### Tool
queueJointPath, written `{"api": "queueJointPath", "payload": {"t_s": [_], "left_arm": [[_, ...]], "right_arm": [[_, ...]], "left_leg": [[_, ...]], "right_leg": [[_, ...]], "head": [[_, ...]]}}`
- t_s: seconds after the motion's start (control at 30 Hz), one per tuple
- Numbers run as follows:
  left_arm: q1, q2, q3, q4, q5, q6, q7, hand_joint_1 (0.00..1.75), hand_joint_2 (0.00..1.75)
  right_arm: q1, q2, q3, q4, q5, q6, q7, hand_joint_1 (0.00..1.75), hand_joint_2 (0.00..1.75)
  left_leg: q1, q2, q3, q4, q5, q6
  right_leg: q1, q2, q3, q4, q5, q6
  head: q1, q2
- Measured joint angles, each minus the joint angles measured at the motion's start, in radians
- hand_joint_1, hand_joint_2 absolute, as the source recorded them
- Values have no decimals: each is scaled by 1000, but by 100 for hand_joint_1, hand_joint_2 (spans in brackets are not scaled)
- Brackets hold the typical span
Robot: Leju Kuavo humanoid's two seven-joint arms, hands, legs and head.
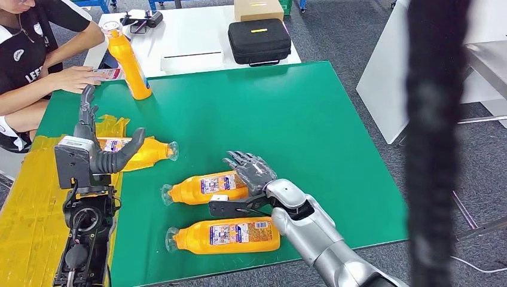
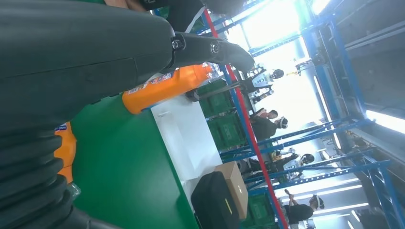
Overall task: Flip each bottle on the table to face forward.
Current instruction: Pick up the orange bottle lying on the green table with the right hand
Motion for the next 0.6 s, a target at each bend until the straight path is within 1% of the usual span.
{"api": "queueJointPath", "payload": {"t_s": [0.13,0.5,0.53,0.57,0.6], "left_arm": [[0,0,-5,0,-1,8,-1,0,175],[-1,-5,-8,3,3,10,-3,0,175],[-2,-6,-9,5,4,10,-3,0,175],[-2,-8,-11,7,4,10,-4,0,175],[-3,-9,-12,9,5,10,-4,0,175]], "right_arm": [[-24,16,8,62,-18,4,-16,0,175],[-63,41,14,171,-35,15,-29,0,175],[-68,45,15,190,-36,16,-24,3,175],[-75,48,15,210,-37,18,-16,15,175],[-82,52,15,229,-37,21,-6,50,175]], "left_leg": [[0,0,0,0,0,0],[0,0,0,0,0,0],[0,0,0,0,0,0],[0,0,0,0,0,0],[0,0,0,0,0,0]], "right_leg": [[0,0,0,0,0,0],[0,0,0,0,0,0],[0,0,0,0,0,0],[0,0,0,0,0,0],[0,0,0,0,0,0]], "head": [[0,0],[0,0],[0,0],[0,0],[0,0]]}}
